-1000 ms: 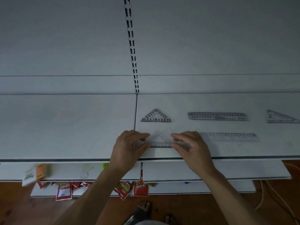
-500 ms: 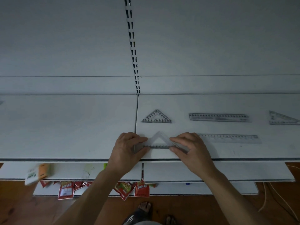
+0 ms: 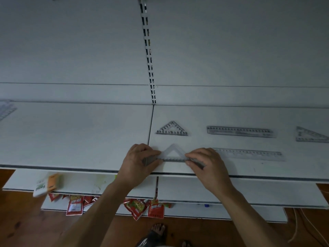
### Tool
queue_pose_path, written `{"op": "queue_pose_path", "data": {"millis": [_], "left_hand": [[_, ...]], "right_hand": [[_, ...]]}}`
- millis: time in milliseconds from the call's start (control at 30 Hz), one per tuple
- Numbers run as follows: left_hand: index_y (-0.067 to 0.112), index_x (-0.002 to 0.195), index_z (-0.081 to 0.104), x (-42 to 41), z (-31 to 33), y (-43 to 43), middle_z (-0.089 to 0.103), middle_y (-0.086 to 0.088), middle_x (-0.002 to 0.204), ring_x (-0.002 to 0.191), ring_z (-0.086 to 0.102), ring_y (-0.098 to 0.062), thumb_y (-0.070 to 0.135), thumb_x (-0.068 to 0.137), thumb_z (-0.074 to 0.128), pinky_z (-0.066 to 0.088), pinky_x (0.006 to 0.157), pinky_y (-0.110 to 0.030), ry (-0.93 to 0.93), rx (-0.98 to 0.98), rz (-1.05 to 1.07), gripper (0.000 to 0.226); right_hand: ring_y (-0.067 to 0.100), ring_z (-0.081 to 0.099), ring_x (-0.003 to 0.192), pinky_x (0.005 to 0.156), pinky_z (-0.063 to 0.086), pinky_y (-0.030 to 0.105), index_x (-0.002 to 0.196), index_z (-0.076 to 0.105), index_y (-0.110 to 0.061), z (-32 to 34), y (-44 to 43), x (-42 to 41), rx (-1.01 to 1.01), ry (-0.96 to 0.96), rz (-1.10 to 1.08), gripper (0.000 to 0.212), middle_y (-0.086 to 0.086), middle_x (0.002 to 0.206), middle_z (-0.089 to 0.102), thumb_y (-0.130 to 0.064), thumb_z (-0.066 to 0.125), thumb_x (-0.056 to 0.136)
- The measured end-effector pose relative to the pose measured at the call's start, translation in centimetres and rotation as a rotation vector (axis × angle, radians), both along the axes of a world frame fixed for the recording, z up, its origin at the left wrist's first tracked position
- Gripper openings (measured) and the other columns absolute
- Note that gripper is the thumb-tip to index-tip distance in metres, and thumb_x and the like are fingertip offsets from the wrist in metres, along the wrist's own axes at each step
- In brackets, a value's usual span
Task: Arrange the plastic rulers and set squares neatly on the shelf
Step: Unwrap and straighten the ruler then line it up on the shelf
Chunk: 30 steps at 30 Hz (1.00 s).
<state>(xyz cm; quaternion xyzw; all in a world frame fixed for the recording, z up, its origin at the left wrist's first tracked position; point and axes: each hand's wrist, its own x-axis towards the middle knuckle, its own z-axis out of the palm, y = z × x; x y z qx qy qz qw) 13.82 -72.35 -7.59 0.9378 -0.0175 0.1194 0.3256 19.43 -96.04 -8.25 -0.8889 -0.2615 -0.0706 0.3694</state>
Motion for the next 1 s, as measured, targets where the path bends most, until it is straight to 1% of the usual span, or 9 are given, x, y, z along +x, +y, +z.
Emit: {"op": "queue_pose_path", "data": {"millis": [67, 167, 300, 467, 533, 633, 700, 867, 1000], "left_hand": [[0.019, 0.102, 0.075, -0.1, 0.3, -0.2, 0.059, 0.01, 0.092, 0.085, 0.05, -0.007, 0.045, 0.078, 0.071, 0.034, 0.077, -0.007, -0.006, 0.002, 0.006, 0.035], [0.019, 0.105, 0.073, -0.4, 0.8, -0.4, 0.058, 0.013, 0.095, 0.088, 0.051, -0.007, 0.055, 0.078, 0.058, 0.034, 0.077, -0.007, 0.004, -0.001, 0.016, 0.047], [0.024, 0.113, 0.069, -1.2, 1.2, -0.6, 0.06, 0.015, 0.106, 0.099, 0.052, -0.003, 0.061, 0.077, 0.056, 0.035, 0.084, -0.003, 0.06, -0.047, 0.09, 0.053], [0.026, 0.118, 0.066, -3.4, 2.9, -0.1, 0.062, 0.014, 0.113, 0.104, 0.054, -0.003, 0.048, 0.085, 0.062, 0.043, 0.089, -0.019, 0.07, -0.04, 0.214, 0.04], [0.027, 0.118, 0.066, -4.2, 3.7, 0.7, 0.062, 0.015, 0.11, 0.1, 0.056, -0.001, 0.046, 0.086, 0.063, 0.045, 0.087, -0.019, 0.066, -0.026, 0.258, 0.038], [0.031, 0.119, 0.064, -5.3, 4.8, 2.2, 0.062, 0.017, 0.108, 0.096, 0.055, 0.001, 0.047, 0.087, 0.062, 0.037, 0.076, -0.007, 0.096, 0.022, 0.325, 0.036], [0.031, 0.12, 0.063, -6.2, 5.5, 3.4, 0.062, 0.016, 0.107, 0.095, 0.055, -0.001, 0.047, 0.087, 0.061, 0.037, 0.073, -0.011, 0.104, 0.059, 0.369, 0.037], [0.028, 0.121, 0.063, -9.9, 6.6, 8.1, 0.065, 0.011, 0.105, 0.09, 0.062, -0.009, 0.053, 0.084, 0.06, 0.049, 0.078, -0.026, 0.104, 0.118, 0.452, 0.045], [0.025, 0.122, 0.063, -14.4, 7.7, 14.2, 0.067, 0.006, 0.109, 0.101, 0.062, -0.016, 0.06, 0.079, 0.051, 0.046, 0.084, -0.027, 0.104, 0.206, 0.513, 0.057]], "right_hand": [[0.012, 0.059, 0.084, 0.078, 0.045, 0.031, 0.098, 0.074, -0.02, 0.1, -0.1, -0.1, 0.004, 0.013, -0.003, 0.023, -0.007, 0.09, 0.067, -0.03, 0.067, 0.08], [0.011, 0.058, 0.087, 0.081, 0.045, 0.031, 0.099, 0.074, -0.02, 0.3, -0.3, -0.2, 0.012, 0.035, 0.006, 0.025, -0.008, 0.092, 0.067, -0.034, 0.065, 0.081], [0.001, 0.054, 0.091, 0.086, 0.043, 0.022, 0.1, 0.073, -0.018, 0.8, -0.5, -0.2, 0.093, 0.067, 0.028, 0.032, -0.011, 0.095, 0.065, -0.041, 0.056, 0.086], [0.007, 0.057, 0.093, 0.082, 0.045, 0.02, 0.101, 0.071, -0.018, 1.7, 0.0, -0.3, 0.125, 0.048, 0.025, 0.026, -0.009, 0.097, 0.065, -0.034, 0.055, 0.089], [0.008, 0.058, 0.092, 0.081, 0.044, 0.017, 0.102, 0.071, -0.016, 2.4, 1.1, -0.2, 0.12, 0.032, 0.032, 0.02, -0.008, 0.097, 0.065, -0.028, 0.059, 0.09], [0.009, 0.058, 0.097, 0.084, 0.043, 0.021, 0.108, 0.07, -0.018, 3.8, 3.8, 0.1, 0.111, 0.065, 0.066, 0.019, -0.007, 0.104, 0.065, -0.022, 0.063, 0.09], [0.011, 0.057, 0.102, 0.086, 0.041, 0.022, 0.112, 0.068, -0.019, 4.8, 6.1, 0.2, 0.063, 0.081, 0.111, 0.023, -0.005, 0.109, 0.064, -0.023, 0.062, 0.09], [0.016, 0.053, 0.112, 0.096, 0.04, 0.028, 0.12, 0.063, -0.019, 6.8, 13.7, -0.5, -0.039, 0.093, 0.22, 0.03, -0.001, 0.12, 0.06, -0.028, 0.059, 0.092], [0.015, 0.05, 0.117, 0.097, 0.038, 0.026, 0.125, 0.059, -0.021, 8.1, 21.7, -3.1, -0.103, 0.121, 0.293, 0.035, -0.003, 0.127, 0.056, -0.034, 0.057, 0.092]]}}
